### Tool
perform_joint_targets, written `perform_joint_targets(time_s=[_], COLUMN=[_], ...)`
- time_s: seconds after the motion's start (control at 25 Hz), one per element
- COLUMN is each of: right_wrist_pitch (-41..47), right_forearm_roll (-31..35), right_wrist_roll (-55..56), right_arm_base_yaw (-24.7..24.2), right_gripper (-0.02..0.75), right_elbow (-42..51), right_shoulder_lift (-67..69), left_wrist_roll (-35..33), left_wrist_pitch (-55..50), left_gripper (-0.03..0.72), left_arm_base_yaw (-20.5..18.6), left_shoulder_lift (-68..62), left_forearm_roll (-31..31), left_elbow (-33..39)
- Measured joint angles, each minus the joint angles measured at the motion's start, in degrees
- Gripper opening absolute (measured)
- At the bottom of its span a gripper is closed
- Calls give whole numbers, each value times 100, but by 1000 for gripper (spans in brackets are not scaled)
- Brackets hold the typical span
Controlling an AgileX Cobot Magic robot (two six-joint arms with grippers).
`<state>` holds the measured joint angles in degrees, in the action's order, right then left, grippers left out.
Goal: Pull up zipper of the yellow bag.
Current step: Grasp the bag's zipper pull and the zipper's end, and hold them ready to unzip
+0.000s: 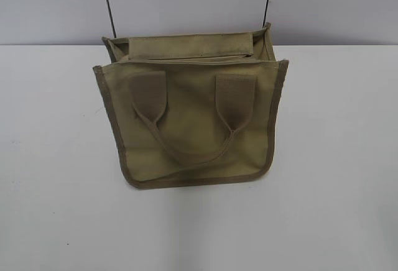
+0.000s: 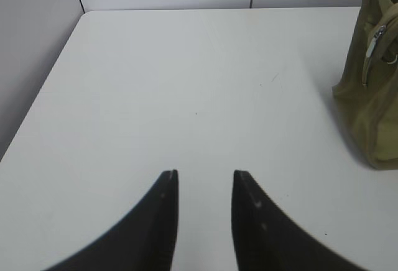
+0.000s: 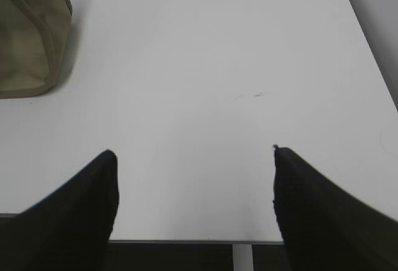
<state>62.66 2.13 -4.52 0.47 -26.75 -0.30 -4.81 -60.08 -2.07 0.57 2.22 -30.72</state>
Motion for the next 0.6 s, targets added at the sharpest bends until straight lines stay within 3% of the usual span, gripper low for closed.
perform_joint_targets(time_s=[0.6], right_wrist_pitch=[0], right_forearm_roll=[0], right_wrist_roll=[0], right_arm_base_yaw=[0], right_gripper=[568], right_elbow=[0], right_shoulder_lift=[0], left_wrist_roll=[0], left_wrist_pitch=[0], left_gripper=[226], left_arm_base_yaw=[0], left_shoulder_lift=[0], left_forearm_roll=[0], left_elbow=[0])
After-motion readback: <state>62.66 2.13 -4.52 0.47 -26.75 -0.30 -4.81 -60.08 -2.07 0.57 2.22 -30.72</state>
